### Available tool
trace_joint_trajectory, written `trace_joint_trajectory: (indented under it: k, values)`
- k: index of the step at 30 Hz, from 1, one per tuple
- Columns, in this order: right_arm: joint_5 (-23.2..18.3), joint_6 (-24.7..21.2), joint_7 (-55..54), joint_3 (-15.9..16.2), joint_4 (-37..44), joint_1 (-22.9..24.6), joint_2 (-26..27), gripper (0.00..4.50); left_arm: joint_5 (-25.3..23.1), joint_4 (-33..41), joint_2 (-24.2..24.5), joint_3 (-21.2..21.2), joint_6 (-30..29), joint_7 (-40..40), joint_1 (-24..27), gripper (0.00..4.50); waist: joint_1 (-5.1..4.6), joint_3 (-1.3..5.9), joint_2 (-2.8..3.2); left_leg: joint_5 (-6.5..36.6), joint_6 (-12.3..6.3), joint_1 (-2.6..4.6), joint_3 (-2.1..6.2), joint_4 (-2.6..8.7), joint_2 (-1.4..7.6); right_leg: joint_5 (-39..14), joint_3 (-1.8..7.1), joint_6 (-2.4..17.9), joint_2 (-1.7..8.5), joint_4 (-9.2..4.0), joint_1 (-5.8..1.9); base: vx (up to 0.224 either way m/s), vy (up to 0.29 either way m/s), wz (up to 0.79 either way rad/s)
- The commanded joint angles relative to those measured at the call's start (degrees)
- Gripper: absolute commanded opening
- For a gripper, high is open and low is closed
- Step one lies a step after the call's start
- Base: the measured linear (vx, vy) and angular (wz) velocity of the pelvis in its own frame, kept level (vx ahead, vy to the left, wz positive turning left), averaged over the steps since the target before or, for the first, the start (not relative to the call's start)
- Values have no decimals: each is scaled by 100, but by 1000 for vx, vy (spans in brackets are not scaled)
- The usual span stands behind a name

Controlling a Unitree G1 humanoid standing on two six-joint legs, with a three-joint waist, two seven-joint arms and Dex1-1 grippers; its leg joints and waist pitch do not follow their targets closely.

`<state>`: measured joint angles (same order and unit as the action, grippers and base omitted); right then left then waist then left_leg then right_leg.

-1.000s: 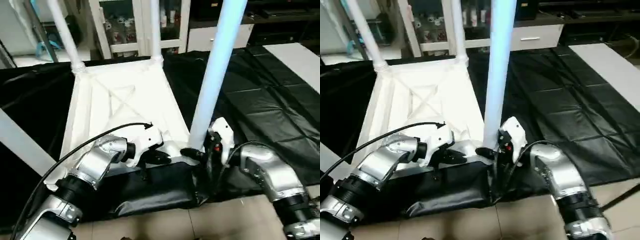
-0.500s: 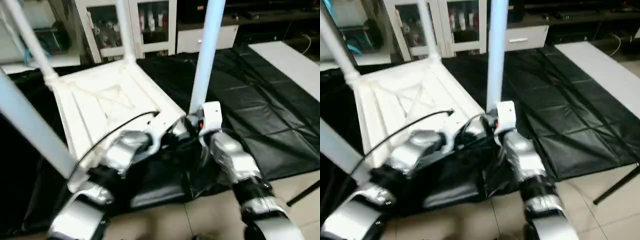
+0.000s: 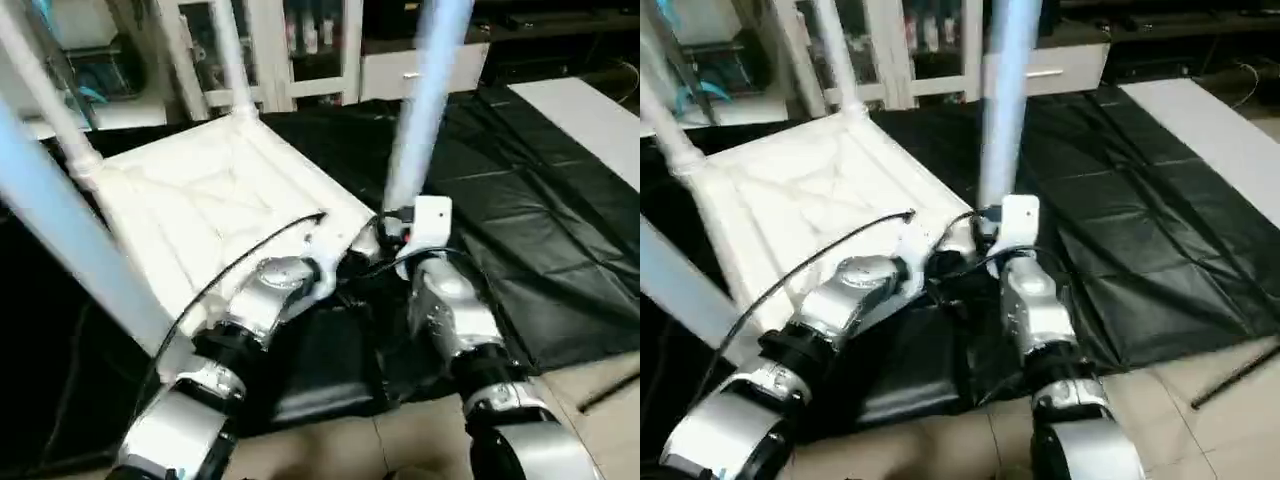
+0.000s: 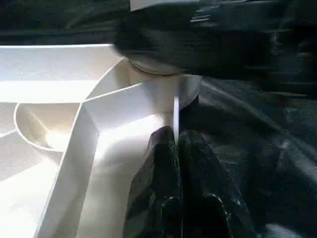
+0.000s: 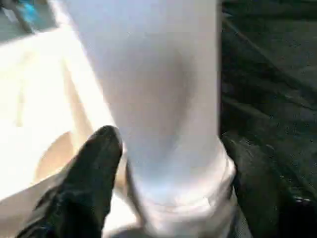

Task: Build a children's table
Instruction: Rotate leg to tighten

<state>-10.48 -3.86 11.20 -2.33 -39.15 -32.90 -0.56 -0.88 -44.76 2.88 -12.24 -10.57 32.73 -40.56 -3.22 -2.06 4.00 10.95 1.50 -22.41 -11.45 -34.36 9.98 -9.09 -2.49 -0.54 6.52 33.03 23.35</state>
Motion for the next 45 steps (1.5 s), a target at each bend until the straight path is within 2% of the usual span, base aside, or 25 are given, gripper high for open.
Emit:
trace_joint_trajectory:
  k: [1,2,3,4,5,7,8,9,10,11,12,15,18,20,21,24,25,33,37,43,45]
  values:
    - [-254,-194,934,415,603,111,-72,369,120,177,68,108,342,290,78,0,67,362,-138,1290,-741,54,129,426,221,-1397,52,1249,143,-383,-294,0,0,0]
    - [-321,-329,1244,495,865,229,-256,384,116,247,130,49,309,439,126,0,64,360,-152,1355,-719,71,114,420,230,-1431,65,1266,144,-387,-269,0,0,0]
    - [-349,-460,1616,575,1108,346,-481,390,121,334,204,-34,250,621,180,0,67,361,-146,1382,-687,54,127,432,234,-1461,67,1276,145,-375,-290,0,0,0]
    - [-366,-594,1915,655,1306,441,-691,396,130,421,267,-111,185,804,229,0,73,349,-120,1424,-663,72,123,438,244,-1471,72,1289,140,-384,-263,0,0,0]
    - [-335,-785,2379,793,1604,590,-1118,396,113,558,387,-256,69,1057,302,0,80,359,-128,1393,-652,72,128,434,250,-1418,70,1302,137,-371,-273,0,0,0]
    - [-311,-825,2546,826,1699,643,-1307,409,102,621,445,-322,8,1173,337,0,133,365,-116,1261,-652,92,108,420,256,-1148,87,1408,128,-344,-263,0,0,0]
    - [-348,-928,2850,777,1841,716,-1657,409,78,761,582,-467,-124,1467,420,0,151,363,-66,1263,-632,98,110,422,254,-1146,88,1431,139,-343,-263,0,0,0]
    - [-401,-1031,3061,706,1932,758,-1869,409,52,844,674,-559,-191,1660,472,0,177,361,-104,1290,-629,107,99,419,263,-1156,94,1436,135,-353,-256,0,0,0]
    - [-394,-1034,3105,692,1943,765,-1926,409,49,861,695,-572,-210,1711,484,0,230,359,-106,1300,-620,120,94,421,266,-1195,105,1446,146,-357,-255,0,0,0]
    - [-386,-1038,3153,677,1953,772,-1989,409,47,880,717,-586,-230,1766,496,0,251,357,-68,1279,-595,123,96,420,263,-1180,106,1452,146,-348,-247,0,0,0]
    - [-381,-1047,3279,647,1974,790,-2149,409,50,942,785,-631,-284,1941,531,0,255,359,-88,1254,-561,121,90,421,260,-1122,104,1467,132,-345,-241,0,0,0]
    - [-469,-1211,3639,624,2072,844,-2465,409,90,1166,962,-762,-435,2386,631,0,291,360,-89,1232,-532,129,94,426,262,-1015,104,1511,129,-329,-260,0,0,0]
    - [-524,-1449,4041,774,2215,925,-2732,409,97,1361,1097,-864,-565,2604,699,0,323,358,-89,1208,-574,124,91,420,260,-950,105,1522,137,-320,-271,0,0,0]
    - [-518,-1495,4126,811,2235,940,-2777,409,93,1398,1118,-878,-590,2626,709,0,338,354,-82,1286,-542,137,91,423,266,-1090,102,1510,140,-335,-259,0,0,0]
    - [-425,-1468,4275,948,2172,964,-2813,409,93,1395,1126,-864,-601,2628,699,0,336,351,-98,1306,-512,135,91,427,264,-1133,103,1501,134,-337,-253,0,0,0]
    - [-281,-1342,4257,1019,1967,921,-2765,409,96,1413,1137,-850,-639,2644,689,0,331,351,-95,1366,-433,132,99,432,263,-1220,104,1472,137,-341,-249,0,0,0]
    - [-227,-1262,4231,1038,1847,875,-2728,409,94,1437,1144,-841,-659,2648,695,0,330,358,-111,1350,-416,131,97,429,262,-1195,104,1478,137,-336,-247,0,0,0]
    - [-244,-1124,4250,1025,1564,663,-2499,409,103,1649,1222,-855,-792,2690,786,0,337,367,-114,1139,-547,123,94,408,257,-1011,98,1536,141,-310,-263,0,0,0]
    - [-285,-1034,4261,960,1465,602,-2391,371,111,1676,1231,-849,-804,2690,802,0,337,365,-105,1168,-503,132,96,416,264,-1044,99,1528,133,-311,-255,0,0,0]
    - [-309,-1006,4371,1001,1465,637,-2334,332,126,1734,1242,-861,-836,2702,835,0,344,371,-110,1067,-551,127,92,403,256,-913,100,1550,136,-295,-269,0,0,0]
    - [-281,-983,4376,1000,1414,633,-2317,306,132,1754,1244,-869,-853,2711,842,0,344,373,-106,1050,-557,126,93,401,255,-935,99,1555,141,-297,-271,0,0,0]
